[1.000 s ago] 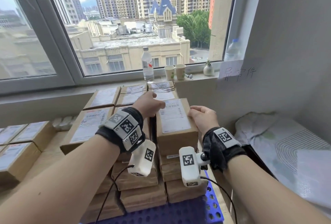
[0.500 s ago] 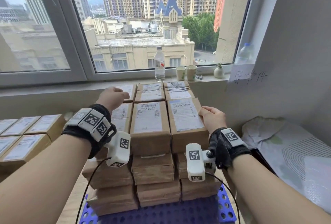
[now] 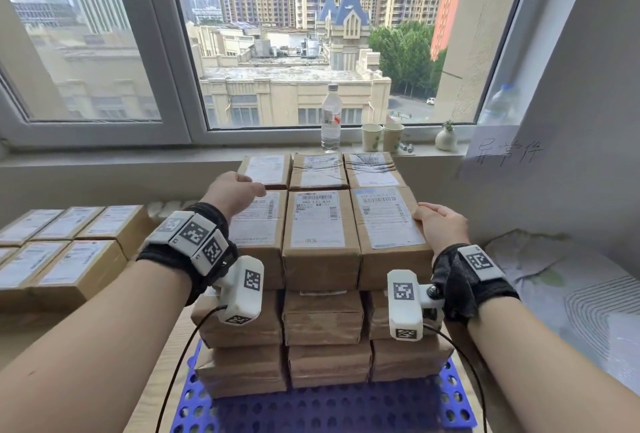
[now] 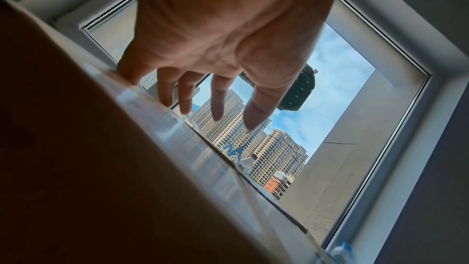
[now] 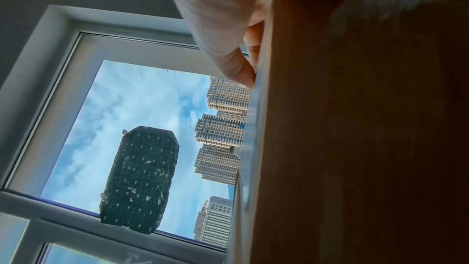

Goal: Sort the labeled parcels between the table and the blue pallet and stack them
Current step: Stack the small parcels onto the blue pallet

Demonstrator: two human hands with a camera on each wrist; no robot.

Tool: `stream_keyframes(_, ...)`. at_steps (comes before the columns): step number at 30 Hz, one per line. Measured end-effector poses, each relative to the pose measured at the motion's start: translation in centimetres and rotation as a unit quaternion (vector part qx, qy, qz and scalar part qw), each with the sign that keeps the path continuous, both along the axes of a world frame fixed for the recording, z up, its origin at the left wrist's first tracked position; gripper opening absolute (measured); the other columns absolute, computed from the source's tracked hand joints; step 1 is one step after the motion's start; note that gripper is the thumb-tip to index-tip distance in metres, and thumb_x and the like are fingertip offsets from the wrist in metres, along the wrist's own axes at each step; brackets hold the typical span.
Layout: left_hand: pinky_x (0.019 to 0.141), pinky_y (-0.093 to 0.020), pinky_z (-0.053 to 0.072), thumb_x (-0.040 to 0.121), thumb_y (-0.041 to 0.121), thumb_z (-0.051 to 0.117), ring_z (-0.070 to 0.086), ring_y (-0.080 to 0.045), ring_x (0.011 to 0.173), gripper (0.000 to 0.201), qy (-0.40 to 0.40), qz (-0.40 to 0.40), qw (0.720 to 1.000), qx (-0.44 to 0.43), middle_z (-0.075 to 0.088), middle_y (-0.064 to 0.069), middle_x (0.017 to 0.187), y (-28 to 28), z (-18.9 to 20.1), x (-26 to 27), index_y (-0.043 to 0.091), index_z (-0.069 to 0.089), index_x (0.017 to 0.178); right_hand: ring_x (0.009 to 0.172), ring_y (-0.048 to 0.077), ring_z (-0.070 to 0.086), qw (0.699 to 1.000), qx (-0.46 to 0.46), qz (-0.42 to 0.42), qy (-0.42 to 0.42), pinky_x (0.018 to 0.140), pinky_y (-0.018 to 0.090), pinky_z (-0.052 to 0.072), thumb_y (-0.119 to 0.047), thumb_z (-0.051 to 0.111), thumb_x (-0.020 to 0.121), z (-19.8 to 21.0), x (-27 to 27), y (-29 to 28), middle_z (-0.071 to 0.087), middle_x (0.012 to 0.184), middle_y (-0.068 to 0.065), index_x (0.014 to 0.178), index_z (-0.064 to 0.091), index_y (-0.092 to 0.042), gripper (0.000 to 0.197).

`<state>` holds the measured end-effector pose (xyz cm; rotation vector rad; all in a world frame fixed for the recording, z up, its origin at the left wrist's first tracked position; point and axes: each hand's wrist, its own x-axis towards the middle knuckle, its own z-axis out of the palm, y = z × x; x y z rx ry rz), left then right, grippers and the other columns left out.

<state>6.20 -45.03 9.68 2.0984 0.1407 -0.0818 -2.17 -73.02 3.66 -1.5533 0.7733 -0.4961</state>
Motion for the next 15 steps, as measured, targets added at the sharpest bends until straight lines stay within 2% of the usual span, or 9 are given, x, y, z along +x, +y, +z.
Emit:
stream_keyframes(3,0.1,-0.043,0.041,0.086,0.016,0.065,0.051,-0.027,0.112,0.037,0.002,-0.002,1.0,0.0,0.057,-0.009,0.121,0.3,-0.2,0.0,0.009,0.057,0.121,0.084,0.02,0.065,1.0,-0.018,-0.004,0.005,0.088,0.035,0.053,-0.018,0.065,0.077,0.0,0.0,0.1,0.07,0.087,-0.002,0.082,0.068,-0.024,0.008)
stream_keyframes(6,0.099,-0.042,0.042,0.086,0.016,0.065,0.052,-0.026,0.11,0.036,-0.002,0.0,1.0,-0.005,0.058,-0.01,0.121,0.5,-0.4,0.0,0.008,0.057,0.12,0.091,0.023,0.067,0.999,-0.028,-0.004,0.015,0.089,0.039,0.054,-0.019,0.065,0.075,0.1,0.0,0.3,0.07,0.087,-0.003,0.072,0.066,-0.026,0.007)
stream_keyframes(8,0.095,-0.039,0.042,0.086,0.017,0.064,0.052,-0.025,0.108,0.036,-0.009,0.001,1.0,-0.007,0.057,-0.009,0.121,0.5,-0.5,-0.1,0.009,0.057,0.121,0.092,0.023,0.068,0.999,-0.038,0.0,0.021,0.09,0.039,0.054,-0.02,0.065,0.075,0.2,-0.2,0.4,0.07,0.088,-0.004,0.072,0.065,-0.026,0.007)
stream_keyframes(10,0.097,-0.04,0.043,0.086,0.019,0.064,0.052,-0.024,0.11,0.036,-0.024,0.008,1.0,-0.007,0.057,-0.008,0.123,0.4,-0.5,-0.2,0.012,0.057,0.12,0.092,0.022,0.067,0.999,-0.049,-0.003,0.019,0.089,0.039,0.054,-0.022,0.064,0.074,0.7,-0.5,0.6,0.07,0.088,-0.004,0.075,0.066,-0.025,0.004)
stream_keyframes(12,0.1,-0.044,0.043,0.086,0.022,0.063,0.052,-0.025,0.113,0.035,-0.045,0.013,0.999,-0.003,0.055,-0.007,0.126,0.2,-0.3,-0.4,0.016,0.057,0.12,0.085,0.016,0.065,0.997,-0.072,-0.005,0.01,0.08,0.031,0.053,-0.022,0.063,0.078,1.8,-0.9,0.9,0.068,0.087,-0.005,0.085,0.068,-0.024,0.009)
stream_keyframes(14,0.099,-0.043,0.044,0.086,0.022,0.062,0.051,-0.025,0.115,0.033,-0.065,0.007,0.998,-0.006,0.054,-0.007,0.128,-0.1,0.1,-0.7,0.019,0.058,0.119,0.074,0.007,0.057,0.993,-0.119,-0.003,0.002,0.062,0.021,0.043,-0.021,0.061,0.084,3.3,-1.2,1.4,0.065,0.088,-0.007,0.097,0.068,-0.024,0.014)
stream_keyframes(15,0.097,-0.041,0.044,0.086,0.022,0.062,0.051,-0.024,0.115,0.032,-0.073,-0.001,0.997,-0.015,0.054,-0.006,0.129,-0.2,0.3,-0.8,0.019,0.058,0.118,0.074,0.006,0.056,0.99,-0.14,0.001,-0.008,0.059,0.019,0.039,-0.021,0.06,0.086,4.3,-1.3,1.8,0.066,0.091,-0.007,0.098,0.068,-0.024,0.015)
